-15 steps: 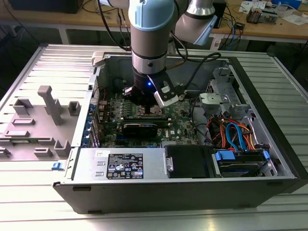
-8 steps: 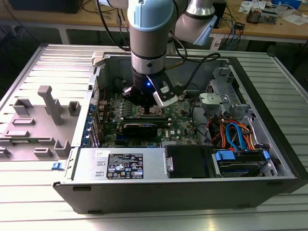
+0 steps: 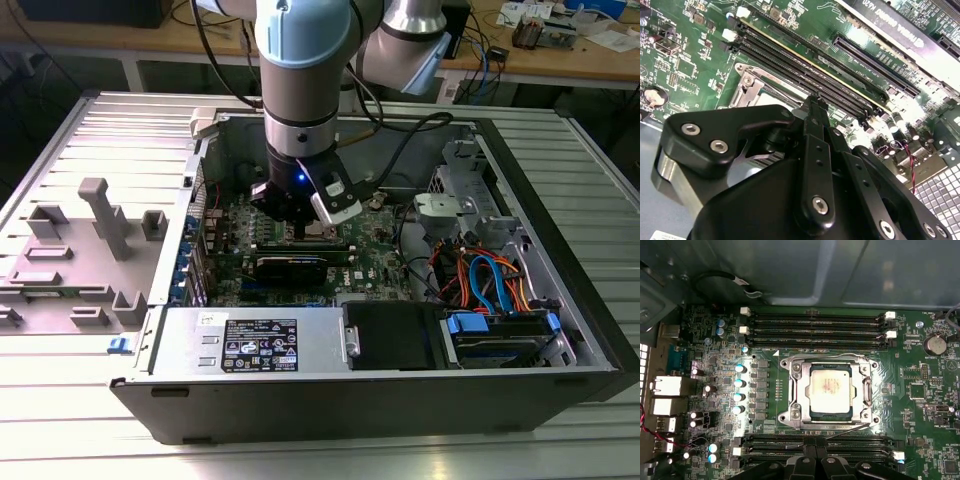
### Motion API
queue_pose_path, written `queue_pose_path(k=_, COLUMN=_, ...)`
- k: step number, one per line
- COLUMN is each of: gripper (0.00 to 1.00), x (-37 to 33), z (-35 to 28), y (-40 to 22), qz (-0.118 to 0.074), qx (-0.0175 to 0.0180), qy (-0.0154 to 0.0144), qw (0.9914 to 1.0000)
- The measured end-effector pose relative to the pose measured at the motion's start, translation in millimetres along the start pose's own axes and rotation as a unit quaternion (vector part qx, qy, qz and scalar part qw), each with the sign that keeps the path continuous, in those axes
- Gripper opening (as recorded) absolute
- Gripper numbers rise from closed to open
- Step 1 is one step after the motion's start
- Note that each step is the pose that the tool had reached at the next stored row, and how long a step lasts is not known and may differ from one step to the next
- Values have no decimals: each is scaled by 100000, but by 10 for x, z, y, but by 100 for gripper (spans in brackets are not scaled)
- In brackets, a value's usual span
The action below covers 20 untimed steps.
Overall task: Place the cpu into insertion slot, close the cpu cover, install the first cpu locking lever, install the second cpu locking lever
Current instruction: 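Install the second cpu locking lever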
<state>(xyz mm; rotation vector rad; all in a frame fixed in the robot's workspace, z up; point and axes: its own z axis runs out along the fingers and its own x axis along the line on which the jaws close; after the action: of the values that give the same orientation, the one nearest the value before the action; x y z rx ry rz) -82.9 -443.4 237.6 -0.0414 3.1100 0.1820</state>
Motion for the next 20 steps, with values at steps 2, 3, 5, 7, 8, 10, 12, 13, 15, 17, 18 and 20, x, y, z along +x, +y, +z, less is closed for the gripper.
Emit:
queue_pose_path(k=2, gripper=11, x=0, z=0, y=0, qz=2, qx=0, qy=-1, qw=100000)
queue_pose_path(k=3, gripper=11, x=0, z=0, y=0, qz=2, qx=-2, qy=0, qw=100000)
queue_pose_path(k=5, gripper=11, x=0, z=0, y=0, qz=1, qx=-1, qy=-2, qw=100000)
queue_pose_path(k=7, gripper=11, x=1, z=0, y=0, qz=-1, qx=-1, qy=-1, qw=100000)
queue_pose_path(k=8, gripper=11, x=3, z=0, y=0, qz=1, qx=-1, qy=-2, qw=100000)
queue_pose_path(k=10, gripper=11, x=5, z=0, y=0, qz=0, qx=-1, qy=-1, qw=100000)
queue_pose_path(k=12, gripper=11, x=5, z=0, y=0, qz=1, qx=1, qy=0, qw=100000)
queue_pose_path(k=13, gripper=11, x=5, z=0, y=0, qz=1, qx=1, qy=0, qw=100000)
queue_pose_path(k=15, gripper=11, x=5, z=0, y=0, qz=7, qx=-1, qy=-2, qw=100000)
queue_pose_path(k=17, gripper=11, x=4, z=0, y=0, qz=12, qx=-1, qy=-1, qw=100000)
queue_pose_path(k=18, gripper=11, x=3, z=0, y=0, qz=5, qx=0, qy=2, qw=100000)
queue_pose_path(k=20, gripper=11, x=3, z=0, y=0, qz=5, qx=0, qy=121, qw=100000)
